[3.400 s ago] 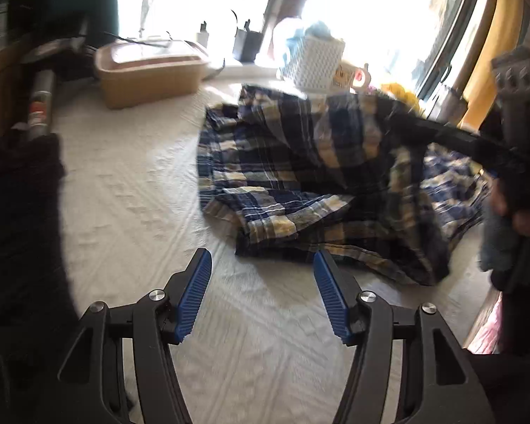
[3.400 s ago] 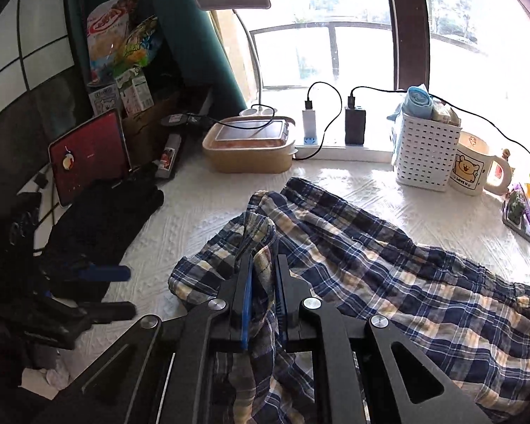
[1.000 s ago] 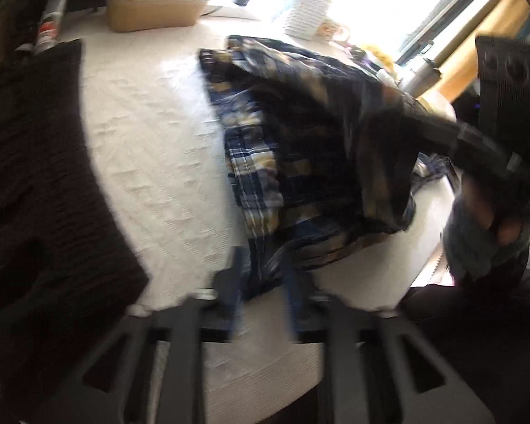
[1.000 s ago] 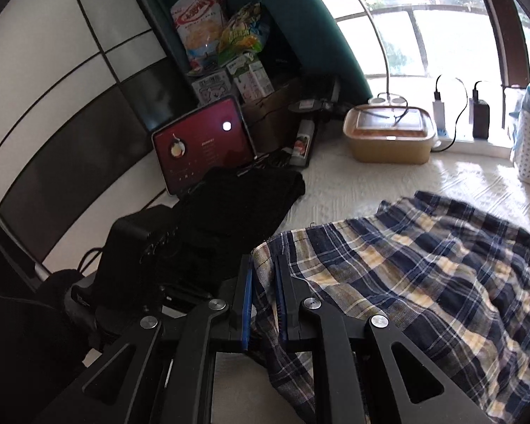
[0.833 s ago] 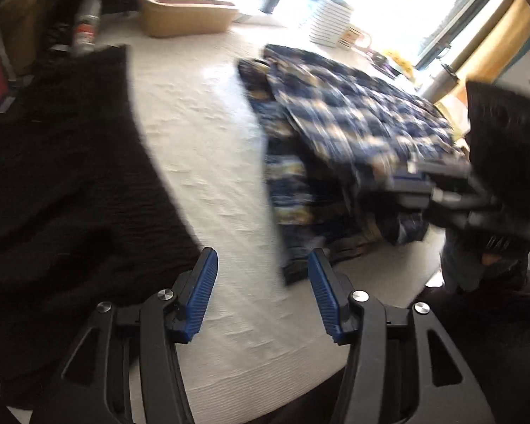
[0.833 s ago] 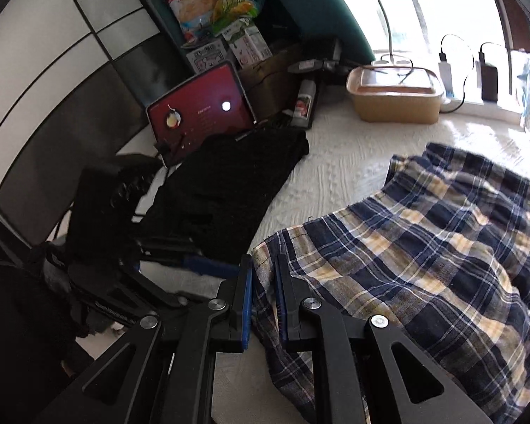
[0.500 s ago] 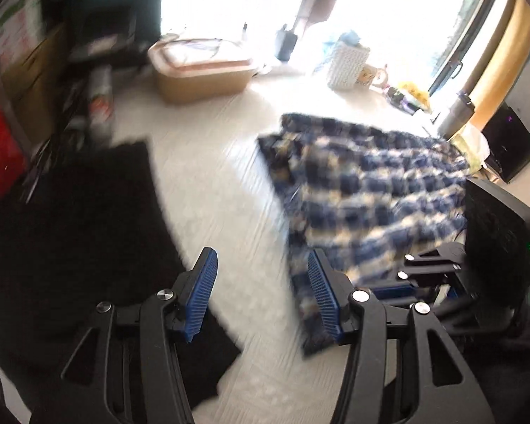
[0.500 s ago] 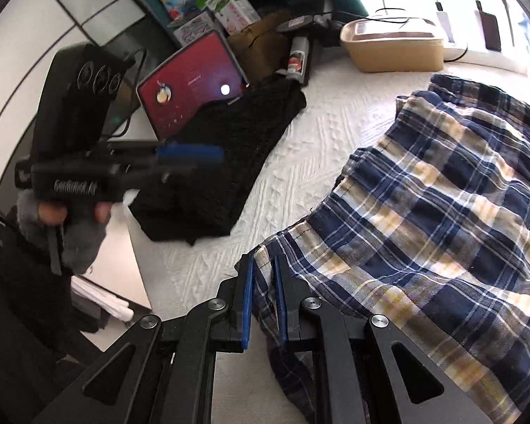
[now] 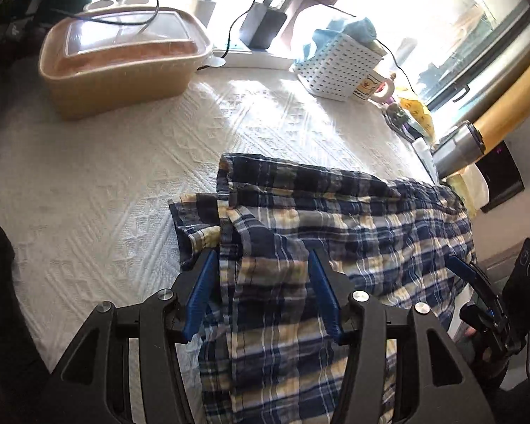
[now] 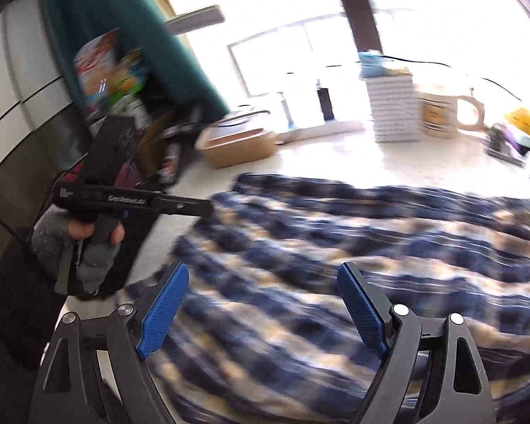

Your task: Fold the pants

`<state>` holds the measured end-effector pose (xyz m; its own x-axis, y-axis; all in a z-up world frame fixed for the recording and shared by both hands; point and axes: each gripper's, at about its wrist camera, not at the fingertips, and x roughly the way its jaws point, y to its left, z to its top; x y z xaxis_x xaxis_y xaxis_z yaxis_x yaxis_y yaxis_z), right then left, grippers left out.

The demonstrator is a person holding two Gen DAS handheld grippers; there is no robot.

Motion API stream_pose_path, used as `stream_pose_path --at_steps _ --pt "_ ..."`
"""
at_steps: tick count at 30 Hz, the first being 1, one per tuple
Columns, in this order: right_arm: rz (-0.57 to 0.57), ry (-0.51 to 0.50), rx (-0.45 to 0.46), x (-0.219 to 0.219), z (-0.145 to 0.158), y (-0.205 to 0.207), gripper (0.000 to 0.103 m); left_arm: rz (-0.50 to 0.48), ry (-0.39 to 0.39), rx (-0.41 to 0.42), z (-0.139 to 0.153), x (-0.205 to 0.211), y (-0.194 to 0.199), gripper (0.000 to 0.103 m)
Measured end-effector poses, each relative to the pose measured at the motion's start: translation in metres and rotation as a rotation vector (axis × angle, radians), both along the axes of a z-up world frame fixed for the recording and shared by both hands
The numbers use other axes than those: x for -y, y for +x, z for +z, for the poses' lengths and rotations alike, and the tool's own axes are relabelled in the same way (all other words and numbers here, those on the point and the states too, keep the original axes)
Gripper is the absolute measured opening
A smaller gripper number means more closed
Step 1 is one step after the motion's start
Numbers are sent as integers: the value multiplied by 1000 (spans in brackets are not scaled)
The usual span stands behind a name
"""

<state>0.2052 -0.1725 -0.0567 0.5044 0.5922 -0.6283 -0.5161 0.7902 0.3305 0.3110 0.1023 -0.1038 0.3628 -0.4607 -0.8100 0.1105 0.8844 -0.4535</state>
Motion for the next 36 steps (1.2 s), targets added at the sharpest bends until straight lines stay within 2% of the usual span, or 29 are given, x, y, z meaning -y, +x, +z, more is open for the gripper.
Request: stream_pose_path --at_steps 5,6,7,8,13,15,17,22,24,27,31,36 --pt "-123 9 -24 51 -8 21 87 70 -89 -29 -16 -1 11 52" --pt "-138 12 -27 61 -9 26 87 86 -104 -25 -18 -3 12 31" --pt "-152 15 -31 69 -11 28 87 100 -96 -18 -19 -1 11 15" --pt "-165 17 -34 75 -12 31 87 100 -87 -6 -17 -1 9 6" --pt "-193 22 -31 90 -14 36 87 84 16 180 28 11 -19 4" --pt "-192 24 -32 90 -15 36 87 81 45 228 43 12 -29 4" --pt "-192 25 -37 90 -17 37 87 99 59 219 49 11 -37 4" --pt "-183 33 -32 88 -16 37 87 129 32 185 48 11 -62 4" --pt "-182 33 -35 87 -17 37 87 134 64 180 40 14 -64 5" --pt "-180 32 -40 86 -19 37 87 163 149 180 18 9 -54 5" --pt "-186 29 -34 88 -17 35 87 194 181 126 -14 -6 -29 5" --pt "-251 7 -30 109 -16 27 87 162 241 131 -12 -4 -18 7"
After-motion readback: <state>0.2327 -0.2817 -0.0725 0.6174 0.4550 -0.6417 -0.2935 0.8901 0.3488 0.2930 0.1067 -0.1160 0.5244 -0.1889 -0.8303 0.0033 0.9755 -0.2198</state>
